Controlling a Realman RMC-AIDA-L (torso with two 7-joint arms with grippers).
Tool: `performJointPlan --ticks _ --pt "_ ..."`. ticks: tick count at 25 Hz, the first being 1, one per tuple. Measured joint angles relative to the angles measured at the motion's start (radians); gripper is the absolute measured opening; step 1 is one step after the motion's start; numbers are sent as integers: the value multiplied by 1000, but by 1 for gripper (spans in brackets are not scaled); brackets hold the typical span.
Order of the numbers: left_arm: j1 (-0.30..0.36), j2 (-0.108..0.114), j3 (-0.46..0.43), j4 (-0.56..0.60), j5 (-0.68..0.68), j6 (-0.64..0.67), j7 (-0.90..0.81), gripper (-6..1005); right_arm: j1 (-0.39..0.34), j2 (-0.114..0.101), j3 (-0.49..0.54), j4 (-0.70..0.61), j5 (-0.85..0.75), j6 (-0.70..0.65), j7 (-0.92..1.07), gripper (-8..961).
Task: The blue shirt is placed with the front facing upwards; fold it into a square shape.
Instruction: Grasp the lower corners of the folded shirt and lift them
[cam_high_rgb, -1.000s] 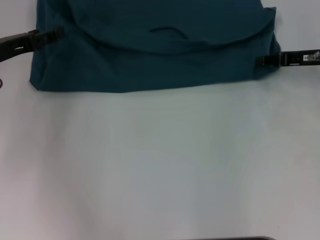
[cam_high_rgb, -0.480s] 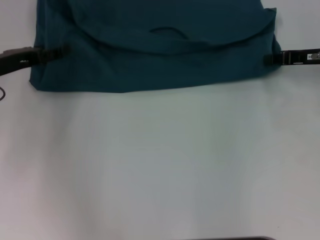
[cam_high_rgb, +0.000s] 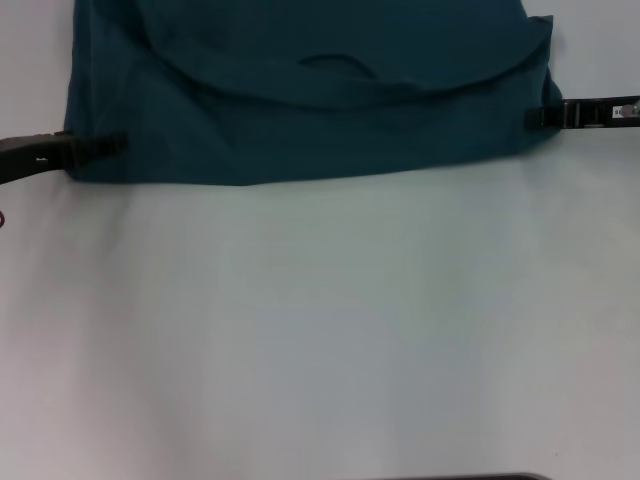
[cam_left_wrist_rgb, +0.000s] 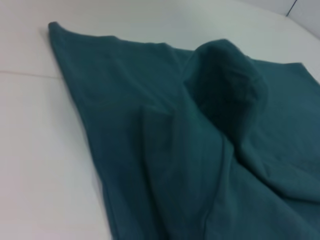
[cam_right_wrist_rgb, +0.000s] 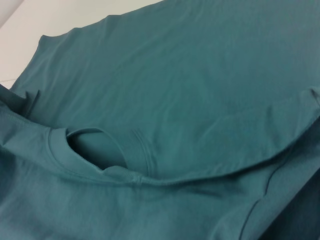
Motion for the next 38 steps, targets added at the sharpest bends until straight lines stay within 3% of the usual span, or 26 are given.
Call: performJointPlan --ticks 15,38 --pt "6 10 88 2 15 13 2 872 0 2 4 0 0 5 2 36" --pt "1 9 103 -34 30 52 -1 852 2 8 4 0 0 7 4 36"
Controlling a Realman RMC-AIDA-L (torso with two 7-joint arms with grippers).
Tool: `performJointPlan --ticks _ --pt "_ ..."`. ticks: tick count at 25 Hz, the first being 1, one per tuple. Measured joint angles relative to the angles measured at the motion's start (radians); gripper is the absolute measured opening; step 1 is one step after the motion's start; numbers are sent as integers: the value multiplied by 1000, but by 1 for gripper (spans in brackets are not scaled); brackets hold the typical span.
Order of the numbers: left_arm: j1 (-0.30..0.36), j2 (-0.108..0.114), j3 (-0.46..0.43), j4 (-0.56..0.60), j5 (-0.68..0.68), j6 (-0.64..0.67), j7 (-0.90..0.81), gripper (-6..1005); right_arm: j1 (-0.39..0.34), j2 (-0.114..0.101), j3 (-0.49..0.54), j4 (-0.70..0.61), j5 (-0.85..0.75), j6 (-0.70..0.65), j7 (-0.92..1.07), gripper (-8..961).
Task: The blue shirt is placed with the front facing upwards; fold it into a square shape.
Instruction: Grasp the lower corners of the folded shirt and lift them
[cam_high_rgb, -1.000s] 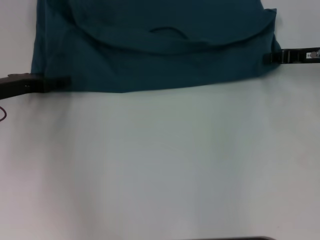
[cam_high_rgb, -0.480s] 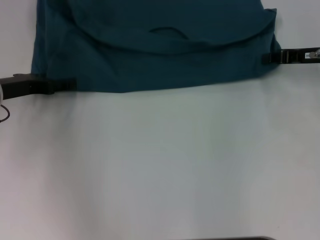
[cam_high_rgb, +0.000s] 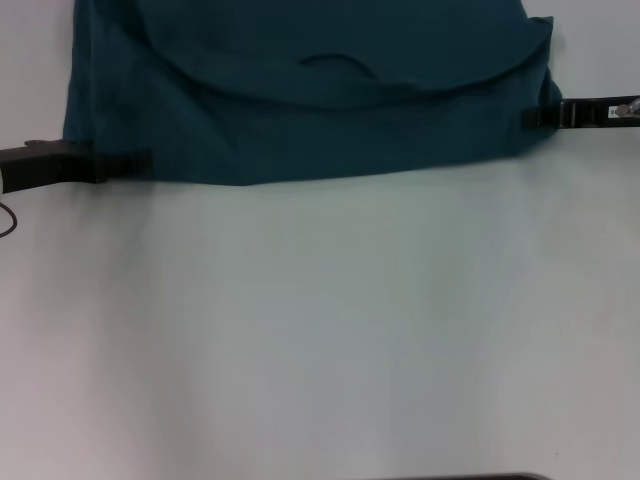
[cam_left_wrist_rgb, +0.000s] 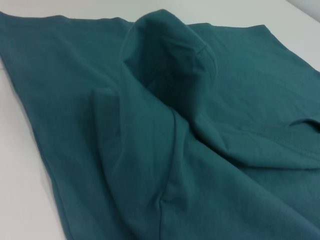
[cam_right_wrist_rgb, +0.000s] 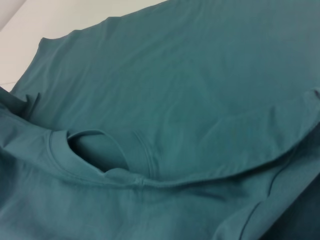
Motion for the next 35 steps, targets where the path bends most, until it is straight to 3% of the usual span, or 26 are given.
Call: performJointPlan --ticks 4,15,20,31,35 --pt "0 0 0 0 8 -7 -2 849 0 1 1 0 0 0 0 35" --pt "-1 9 0 11 24 -27 -9 657 0 1 1 0 1 0 0 35" --pt "-4 3 0 12 37 -40 -9 414 0 1 1 0 2 0 -1 35" --pt "-11 2 0 9 50 -29 -15 3 -8 1 1 0 2 -1 -3 35" --pt "-5 3 0 -8 57 -27 -31 1 -12 2 1 -1 2 -6 -6 35"
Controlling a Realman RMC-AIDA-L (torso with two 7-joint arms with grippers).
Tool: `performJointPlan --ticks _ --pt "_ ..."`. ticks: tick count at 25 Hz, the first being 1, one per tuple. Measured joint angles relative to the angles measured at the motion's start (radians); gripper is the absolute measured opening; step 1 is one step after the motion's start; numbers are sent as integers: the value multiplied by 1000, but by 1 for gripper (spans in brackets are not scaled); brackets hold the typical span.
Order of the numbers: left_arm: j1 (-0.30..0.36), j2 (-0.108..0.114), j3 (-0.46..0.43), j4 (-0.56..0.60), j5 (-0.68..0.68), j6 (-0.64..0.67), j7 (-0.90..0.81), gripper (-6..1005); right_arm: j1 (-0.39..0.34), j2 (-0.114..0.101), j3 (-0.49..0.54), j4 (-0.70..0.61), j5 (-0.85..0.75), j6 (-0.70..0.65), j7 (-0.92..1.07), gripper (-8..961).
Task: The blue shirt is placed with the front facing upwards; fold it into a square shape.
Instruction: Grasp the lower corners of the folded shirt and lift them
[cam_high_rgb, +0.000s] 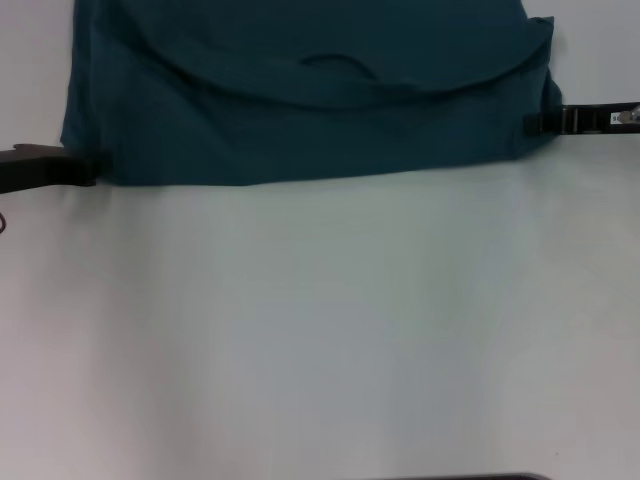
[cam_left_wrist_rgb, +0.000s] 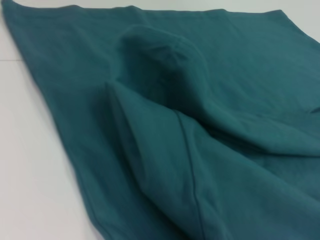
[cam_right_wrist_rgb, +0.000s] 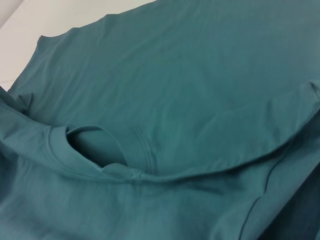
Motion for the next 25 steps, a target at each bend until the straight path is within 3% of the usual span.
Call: performJointPlan --ticks 9,18,25 --pt "35 37 -3 -44 5 91 -45 0 -29 -11 5 -8 4 -38 -4 35" --pt "88 41 -9 -127 7 243 -45 1 -94 -17 24 -69 4 -131 -7 36" --pt "139 47 -11 -184 7 454 -28 1 -155 -23 29 -135 4 -240 -23 36"
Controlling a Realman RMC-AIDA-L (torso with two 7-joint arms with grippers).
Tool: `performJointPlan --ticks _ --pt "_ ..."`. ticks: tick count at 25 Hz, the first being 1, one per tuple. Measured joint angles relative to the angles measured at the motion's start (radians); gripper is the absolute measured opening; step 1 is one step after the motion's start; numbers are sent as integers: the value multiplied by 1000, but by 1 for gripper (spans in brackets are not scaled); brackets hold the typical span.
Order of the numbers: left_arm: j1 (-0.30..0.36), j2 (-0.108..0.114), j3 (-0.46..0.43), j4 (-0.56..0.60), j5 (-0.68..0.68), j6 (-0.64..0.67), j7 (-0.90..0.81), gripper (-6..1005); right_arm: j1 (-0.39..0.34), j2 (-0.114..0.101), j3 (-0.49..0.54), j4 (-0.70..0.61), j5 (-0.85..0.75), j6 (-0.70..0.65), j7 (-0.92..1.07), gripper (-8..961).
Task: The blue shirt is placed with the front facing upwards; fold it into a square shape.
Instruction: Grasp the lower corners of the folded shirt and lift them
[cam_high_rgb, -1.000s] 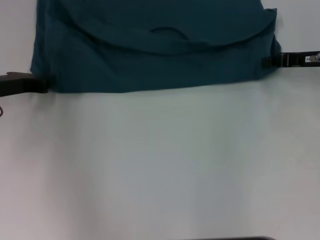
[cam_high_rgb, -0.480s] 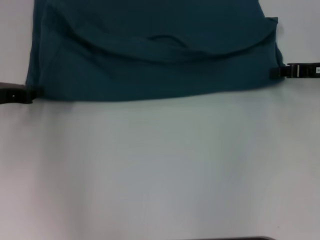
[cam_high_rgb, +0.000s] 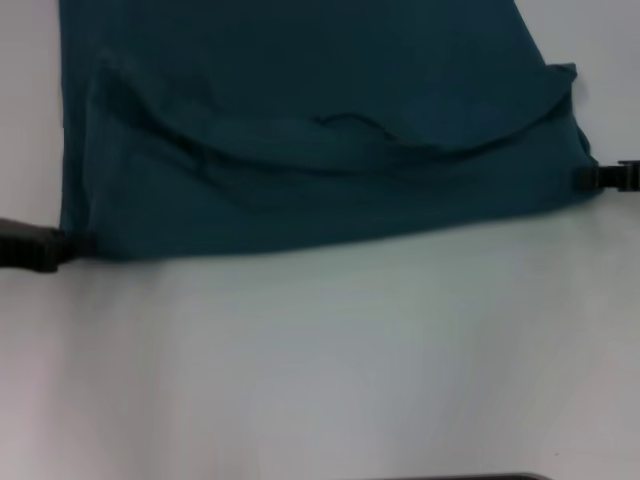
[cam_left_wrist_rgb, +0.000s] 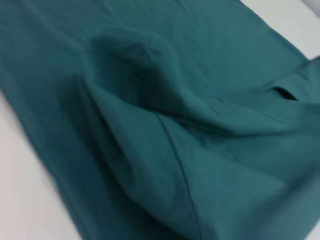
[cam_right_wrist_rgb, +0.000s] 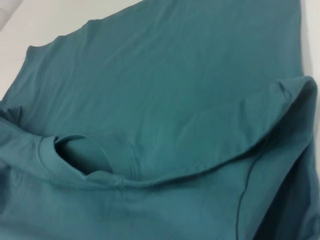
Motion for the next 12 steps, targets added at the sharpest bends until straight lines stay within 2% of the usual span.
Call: performJointPlan --ticks 5,12 --pt "18 6 -3 -6 0 117 31 1 -41 -1 0 -50 0 -72 -3 36" --pt "20 24 -17 -8 0 280 53 1 -101 10 14 -135 0 -166 -14 35"
